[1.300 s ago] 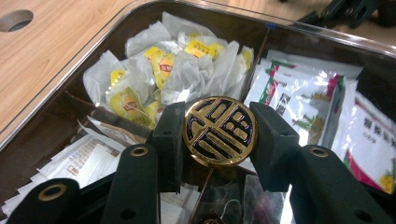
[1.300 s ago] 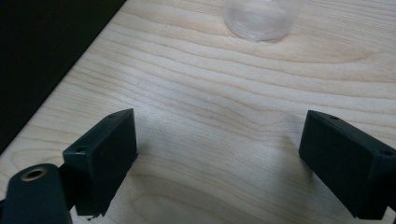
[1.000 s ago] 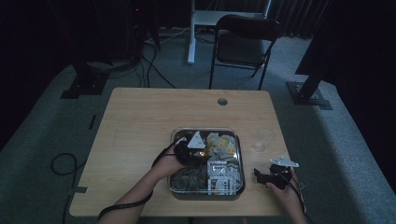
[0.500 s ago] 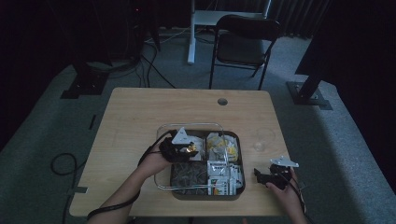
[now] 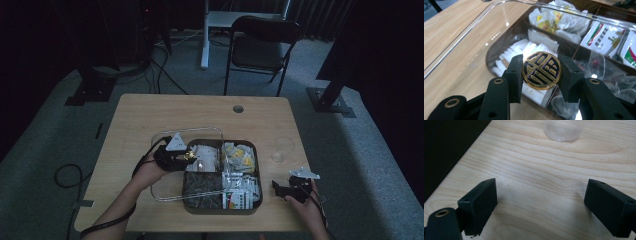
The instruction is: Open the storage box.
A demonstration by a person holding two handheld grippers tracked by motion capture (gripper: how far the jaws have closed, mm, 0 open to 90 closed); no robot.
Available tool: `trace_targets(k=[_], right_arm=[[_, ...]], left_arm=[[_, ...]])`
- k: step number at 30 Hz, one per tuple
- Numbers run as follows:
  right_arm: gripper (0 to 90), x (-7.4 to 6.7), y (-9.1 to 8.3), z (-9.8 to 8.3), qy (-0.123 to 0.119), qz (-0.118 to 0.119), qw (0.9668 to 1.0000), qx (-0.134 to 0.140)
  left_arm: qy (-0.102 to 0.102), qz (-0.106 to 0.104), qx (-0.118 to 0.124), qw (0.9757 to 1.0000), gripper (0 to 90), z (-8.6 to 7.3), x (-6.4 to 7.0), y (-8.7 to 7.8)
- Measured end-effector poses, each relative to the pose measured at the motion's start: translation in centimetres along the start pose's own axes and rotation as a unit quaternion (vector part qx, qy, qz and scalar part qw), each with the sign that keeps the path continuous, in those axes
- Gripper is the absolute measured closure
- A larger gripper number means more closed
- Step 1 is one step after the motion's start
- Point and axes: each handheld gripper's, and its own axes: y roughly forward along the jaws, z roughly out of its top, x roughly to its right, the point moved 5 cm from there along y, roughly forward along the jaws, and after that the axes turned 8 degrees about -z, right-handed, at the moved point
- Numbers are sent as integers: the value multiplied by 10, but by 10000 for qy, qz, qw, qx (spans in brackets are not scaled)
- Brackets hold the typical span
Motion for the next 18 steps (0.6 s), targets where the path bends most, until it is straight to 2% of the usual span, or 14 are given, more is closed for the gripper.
trace_targets(k=[5, 13, 18], right_arm=[[107, 0, 0, 0, -7, 0, 10000, 0], [107, 0, 0, 0, -5, 2, 10000, 1], [107, 0, 0, 0, -7, 1, 10000, -1]], left_arm=[[-52, 86, 7, 9999, 587, -8, -6, -10], [-312, 259, 120, 9991, 587, -24, -18, -28], [-391, 420, 77, 9983, 587, -36, -26, -40]])
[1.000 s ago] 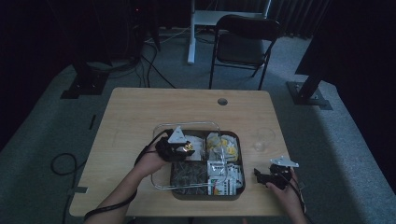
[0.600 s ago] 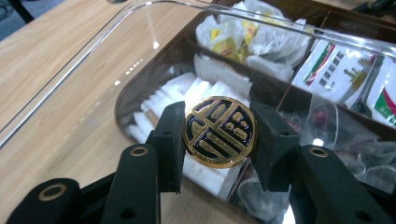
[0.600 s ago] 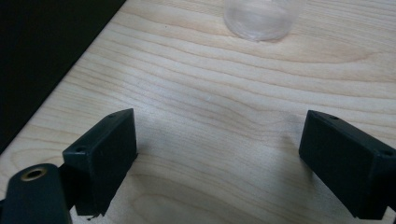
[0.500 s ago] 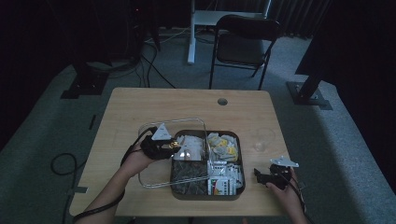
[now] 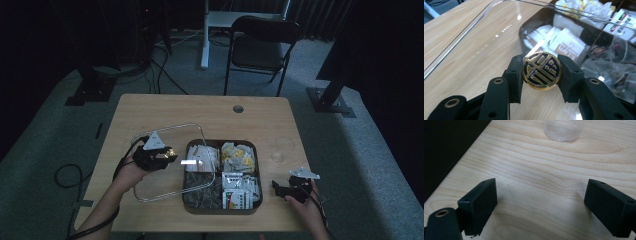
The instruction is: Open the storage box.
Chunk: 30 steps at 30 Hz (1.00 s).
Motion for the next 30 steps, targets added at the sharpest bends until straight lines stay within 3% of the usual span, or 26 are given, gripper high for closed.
trace_targets(k=[12, 16, 25, 30], right_arm=[[107, 0, 0, 0, -1, -1, 10000, -1], [107, 0, 0, 0, 1, 0, 10000, 0], [107, 0, 0, 0, 0, -2, 10000, -2], [107, 0, 0, 0, 2, -2, 10000, -1]], left_arm=[[-315, 329, 11, 9990, 587, -29, -20, -27], [-512, 405, 57, 9979, 587, -38, -25, -34], [-704, 557, 98, 9959, 587, -59, -36, -47], [-799, 753, 48, 9939, 587, -72, -43, -51]])
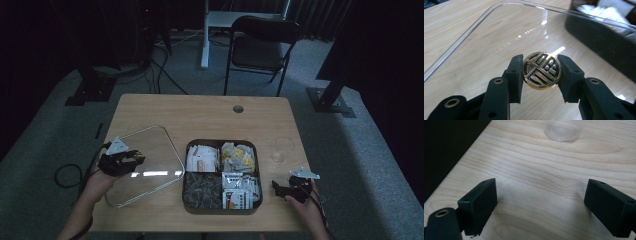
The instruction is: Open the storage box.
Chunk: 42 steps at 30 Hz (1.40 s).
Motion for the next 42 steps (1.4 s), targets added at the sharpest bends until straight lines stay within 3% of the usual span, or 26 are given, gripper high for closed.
trace_targets(k=[7, 16, 32, 42], right_arm=[[107, 0, 0, 0, 0, 0, 10000, 0], [107, 0, 0, 0, -2, -2, 10000, -1], [107, 0, 0, 0, -2, -2, 10000, -1], [107, 0, 0, 0, 0, 0, 10000, 0]], left_arm=[[-179, 64, 1, 9998, 587, -18, -8, 5], [-327, 215, -6, 9992, 587, -31, -15, 24], [-480, 422, 32, 9980, 586, -32, -29, 51], [-499, 362, -135, 9980, 585, -28, -33, 65]])
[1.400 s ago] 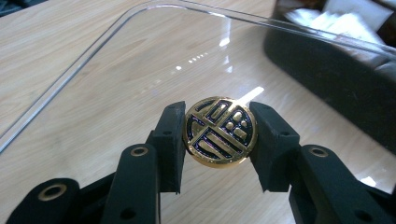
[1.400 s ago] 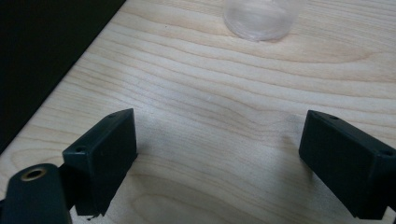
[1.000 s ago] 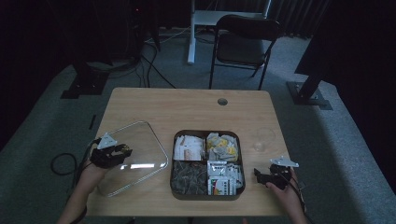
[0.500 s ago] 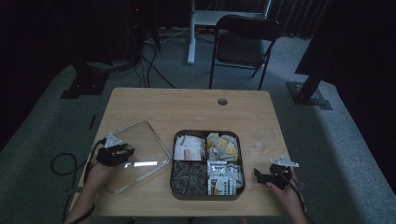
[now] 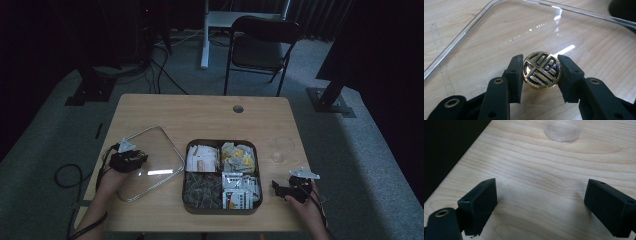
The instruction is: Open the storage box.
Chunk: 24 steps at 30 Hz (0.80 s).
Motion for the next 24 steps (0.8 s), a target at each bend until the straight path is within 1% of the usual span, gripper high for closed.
trace_targets(k=[2, 3, 4, 5, 7, 8, 9, 10, 11, 13, 14, 17, 18, 19, 22, 24], right_arm=[[107, 0, 0, 0, -1, -1, 10000, 0], [107, 0, 0, 0, -2, -1, 10000, -1], [107, 0, 0, 0, -1, 0, 10000, 1], [107, 0, 0, 0, -2, -2, 10000, -1], [107, 0, 0, 0, -4, -2, 10000, -1], [107, 0, 0, 0, -2, -2, 10000, -1], [107, 0, 0, 0, -3, -1, 10000, 0], [107, 0, 0, 0, -2, -2, 10000, 0], [107, 0, 0, 0, -2, -1, 10000, -1], [107, 0, 0, 0, -4, -1, 10000, -2], [107, 0, 0, 0, -5, -3, 10000, -1], [107, 0, 0, 0, -2, -1, 10000, -1], [107, 0, 0, 0, -3, -2, 10000, -1], [107, 0, 0, 0, -2, -1, 10000, -1], [107, 0, 0, 0, -2, -1, 10000, -1], [107, 0, 0, 0, -3, -1, 10000, 0]], left_arm=[[-15, -10, -58, 10000, 585, -1, -1, 4], [46, -22, -80, 10000, 585, -2, 0, 6], [46, -10, -61, 10000, 585, -3, 0, 7], [8, -76, -58, 10000, 584, -2, 1, 8], [52, -80, -108, 9999, 581, -1, 2, 8], [35, -113, -68, 9999, 574, 0, 2, 7], [-31, -179, 13, 9998, 528, 2, 2, 5], [-17, -178, 70, 9998, 515, 4, 3, 3], [-6, -204, 75, 9998, 515, 7, 4, 1], [18, -222, -2, 9998, 468, 8, 6, 0], [49, -198, -1, 9998, 468, 8, 7, -1], [38, -181, 31, 9998, 468, 7, 7, -2], [21, -184, 145, 9997, 468, 8, 7, -6], [19, -166, 172, 9997, 468, 9, 7, -7], [46, -279, 274, 9992, 468, 13, 12, -13], [143, -377, 319, 9987, 467, 16, 18, -15]])
